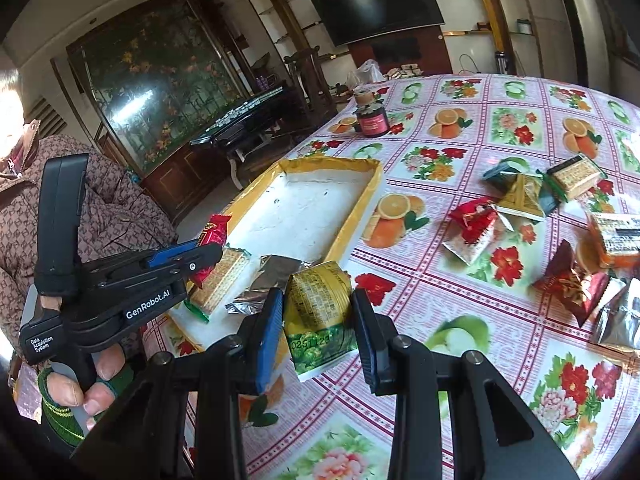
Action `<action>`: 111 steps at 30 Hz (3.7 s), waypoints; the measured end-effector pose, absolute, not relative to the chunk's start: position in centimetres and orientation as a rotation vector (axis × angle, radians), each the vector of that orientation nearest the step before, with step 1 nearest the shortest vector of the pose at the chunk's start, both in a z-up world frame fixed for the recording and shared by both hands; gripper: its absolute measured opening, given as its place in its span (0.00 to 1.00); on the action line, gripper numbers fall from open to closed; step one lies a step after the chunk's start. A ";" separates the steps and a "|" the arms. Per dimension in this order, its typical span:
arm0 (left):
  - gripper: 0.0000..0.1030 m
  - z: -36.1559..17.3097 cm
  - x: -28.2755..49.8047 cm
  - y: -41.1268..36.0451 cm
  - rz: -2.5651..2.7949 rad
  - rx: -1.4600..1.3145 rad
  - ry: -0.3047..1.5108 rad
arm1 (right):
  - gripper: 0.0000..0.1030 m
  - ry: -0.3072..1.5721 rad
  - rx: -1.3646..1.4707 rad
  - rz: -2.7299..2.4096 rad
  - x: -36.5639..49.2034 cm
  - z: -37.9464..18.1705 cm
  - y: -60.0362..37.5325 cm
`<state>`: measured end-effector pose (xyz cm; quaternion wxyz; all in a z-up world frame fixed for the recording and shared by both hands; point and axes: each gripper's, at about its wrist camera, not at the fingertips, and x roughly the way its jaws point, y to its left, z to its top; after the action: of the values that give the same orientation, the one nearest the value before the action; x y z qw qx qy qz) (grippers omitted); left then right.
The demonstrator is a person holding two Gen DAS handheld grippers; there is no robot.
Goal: Organize snacks
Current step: 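Carry the red cake and yellow-green packet over the tray with both tools, then release the red cake and yellow-green packet into the tray with both tools, then withdraw both tools from the tray toward the remaining snacks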
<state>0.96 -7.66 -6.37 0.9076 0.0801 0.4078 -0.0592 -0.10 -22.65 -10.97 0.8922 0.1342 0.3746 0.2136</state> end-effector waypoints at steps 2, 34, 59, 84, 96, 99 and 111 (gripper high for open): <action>0.20 -6.3 1.0 -7.2 -0.111 0.163 0.836 | 0.33 0.778 0.273 0.453 0.1 -10.9 -22.1; 0.21 -9.4 2.8 -4.0 -0.021 0.157 0.882 | 0.33 0.822 0.236 0.547 5.4 -12.4 -15.1; 0.56 -8.0 1.7 -4.2 -0.011 0.160 0.849 | 0.50 0.800 0.284 0.497 4.8 -11.7 -17.2; 0.86 -0.8 -4.2 -9.8 -0.052 0.220 0.637 | 0.67 0.665 0.123 0.138 -2.4 -7.7 -25.5; 0.91 -0.5 -4.9 -11.6 -0.068 0.236 0.627 | 0.69 0.657 0.097 0.047 -4.3 -7.7 -27.8; 0.93 -0.5 -5.0 -12.0 -0.072 0.243 0.626 | 0.69 0.658 0.093 0.026 -4.8 -7.7 -28.4; 1.00 -0.3 -6.0 -14.1 -0.089 0.274 0.612 | 0.72 0.655 0.113 -0.046 -6.5 -8.0 -31.3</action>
<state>-6.01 -14.09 -0.34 0.9433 0.1346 0.3001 -0.0438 -6.52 -31.30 -7.99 0.9451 0.0554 0.3214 -0.0228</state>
